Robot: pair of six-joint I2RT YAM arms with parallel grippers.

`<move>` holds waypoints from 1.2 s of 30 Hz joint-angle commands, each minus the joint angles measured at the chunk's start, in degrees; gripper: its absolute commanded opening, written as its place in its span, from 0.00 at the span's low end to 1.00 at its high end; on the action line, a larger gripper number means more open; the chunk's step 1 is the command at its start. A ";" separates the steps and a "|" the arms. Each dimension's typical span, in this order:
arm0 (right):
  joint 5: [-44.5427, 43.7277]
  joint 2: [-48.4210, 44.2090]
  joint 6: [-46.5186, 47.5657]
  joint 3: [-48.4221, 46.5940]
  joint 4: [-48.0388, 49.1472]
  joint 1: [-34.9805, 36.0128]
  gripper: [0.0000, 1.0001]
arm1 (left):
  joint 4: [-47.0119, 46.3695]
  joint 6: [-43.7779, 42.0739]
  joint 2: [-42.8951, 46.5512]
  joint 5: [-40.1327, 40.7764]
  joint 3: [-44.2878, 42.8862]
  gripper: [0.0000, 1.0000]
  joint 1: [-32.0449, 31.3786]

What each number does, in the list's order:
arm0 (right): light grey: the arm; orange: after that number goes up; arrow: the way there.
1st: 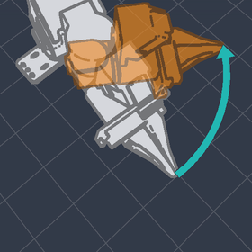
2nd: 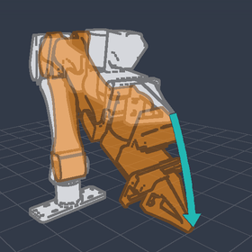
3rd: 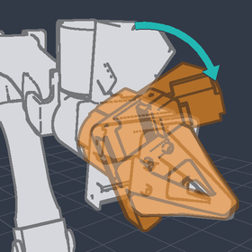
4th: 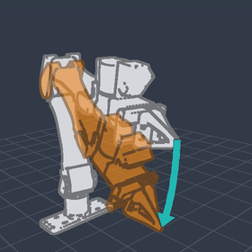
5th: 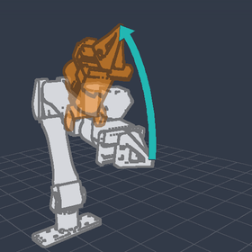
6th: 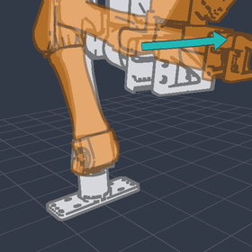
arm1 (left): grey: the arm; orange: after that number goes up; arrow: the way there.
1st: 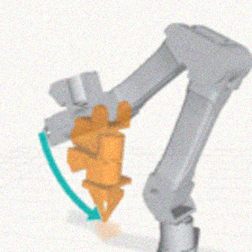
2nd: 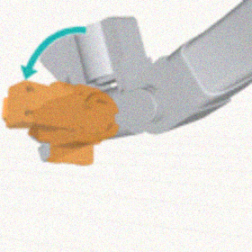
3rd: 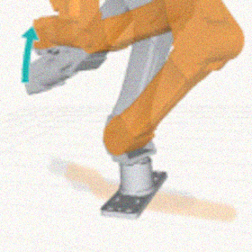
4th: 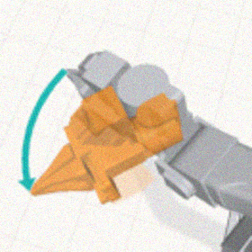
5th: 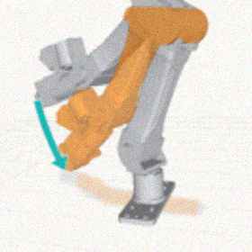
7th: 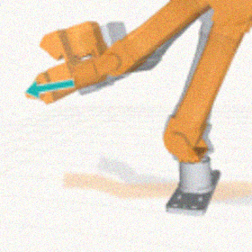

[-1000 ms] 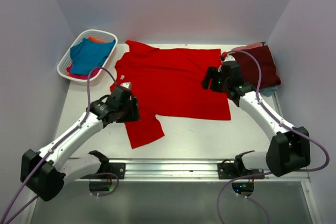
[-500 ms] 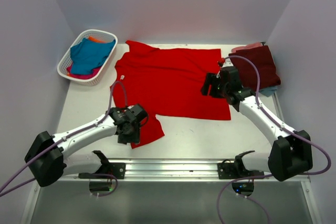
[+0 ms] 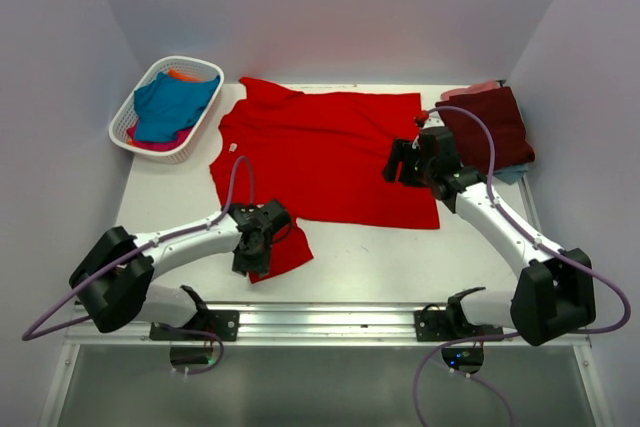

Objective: Fold and stack the t-shirts
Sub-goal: Fold the tshirt

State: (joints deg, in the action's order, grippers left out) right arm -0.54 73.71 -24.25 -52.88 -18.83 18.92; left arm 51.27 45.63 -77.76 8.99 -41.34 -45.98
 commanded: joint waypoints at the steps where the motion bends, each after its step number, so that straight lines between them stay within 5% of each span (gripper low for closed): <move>1: -0.78 -1.99 1.22 0.06 0.64 0.07 0.70 | -1.61 -0.46 -0.03 0.06 0.65 0.42 -0.34; 15: -1.57 -3.13 1.40 0.06 0.02 0.07 0.63 | -3.45 -1.15 -3.89 -3.54 1.00 0.33 -0.34; 22: -2.28 -3.84 1.75 0.41 -0.33 0.07 0.51 | -3.20 -0.19 -3.28 -3.28 1.09 0.00 -0.43; 36: -10.36 -7.62 -1.68 4.45 -4.81 0.07 0.42 | 9.20 8.60 14.55 -0.38 -7.07 0.00 -3.24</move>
State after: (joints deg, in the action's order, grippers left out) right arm -7.11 68.25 -24.60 -49.34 -21.54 18.92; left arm 56.14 50.54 -66.11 6.94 -44.36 -48.18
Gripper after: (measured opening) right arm 0.424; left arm 0.012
